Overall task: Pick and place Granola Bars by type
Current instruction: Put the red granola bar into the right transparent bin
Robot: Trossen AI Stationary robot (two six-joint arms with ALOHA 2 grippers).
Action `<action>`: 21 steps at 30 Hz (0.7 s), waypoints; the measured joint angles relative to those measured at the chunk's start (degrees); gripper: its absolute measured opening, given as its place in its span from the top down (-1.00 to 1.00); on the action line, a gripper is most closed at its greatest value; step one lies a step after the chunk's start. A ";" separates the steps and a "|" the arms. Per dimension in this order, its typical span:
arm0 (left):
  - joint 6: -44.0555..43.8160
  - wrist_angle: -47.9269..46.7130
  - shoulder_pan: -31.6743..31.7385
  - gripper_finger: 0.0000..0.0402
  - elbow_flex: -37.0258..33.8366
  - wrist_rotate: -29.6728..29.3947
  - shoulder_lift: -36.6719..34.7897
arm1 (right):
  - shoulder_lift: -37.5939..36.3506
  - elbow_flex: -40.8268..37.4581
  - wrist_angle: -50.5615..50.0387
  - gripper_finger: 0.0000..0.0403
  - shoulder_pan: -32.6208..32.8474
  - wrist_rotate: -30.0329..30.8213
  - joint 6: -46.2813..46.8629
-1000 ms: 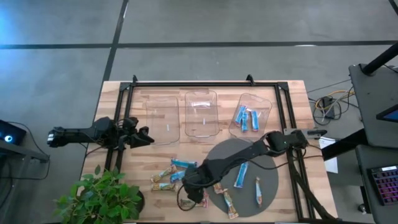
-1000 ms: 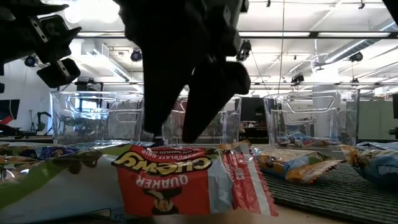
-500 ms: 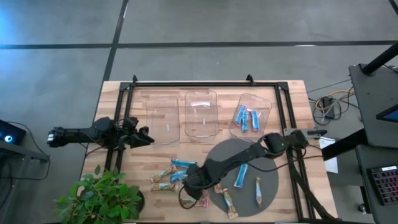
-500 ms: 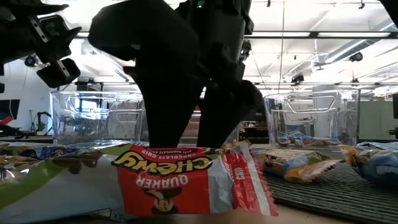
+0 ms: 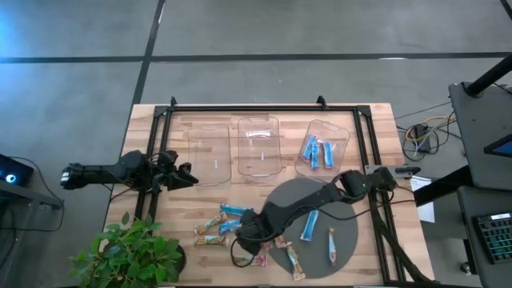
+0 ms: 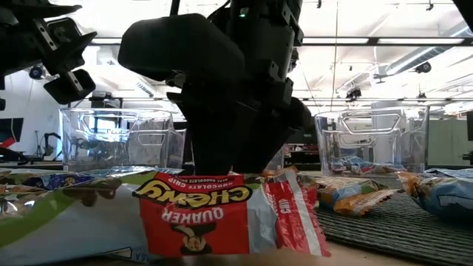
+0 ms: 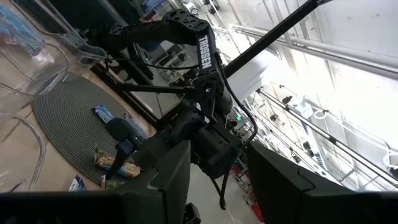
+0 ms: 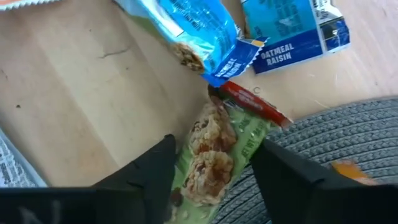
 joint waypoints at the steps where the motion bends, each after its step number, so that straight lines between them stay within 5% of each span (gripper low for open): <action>1: 0.00 0.00 -0.01 0.29 -0.01 0.00 0.01 | 0.00 0.03 0.00 0.12 -0.05 0.00 0.56; 9: 0.00 -0.02 -0.02 0.29 -0.01 0.01 0.01 | -2.12 2.74 -0.06 0.49 0.07 3.04 -3.95; 14: 0.00 -0.10 -0.02 0.29 0.00 0.01 -0.01 | -8.48 3.51 -0.94 0.58 0.56 11.98 -3.20; 17: -0.02 -0.11 -0.02 0.29 -0.02 0.01 0.01 | -12.95 3.41 -6.38 0.60 0.73 21.88 4.16; 21: -0.01 -0.08 0.00 0.29 0.00 0.00 -0.01 | -19.37 2.83 -25.76 0.61 -1.41 31.14 25.98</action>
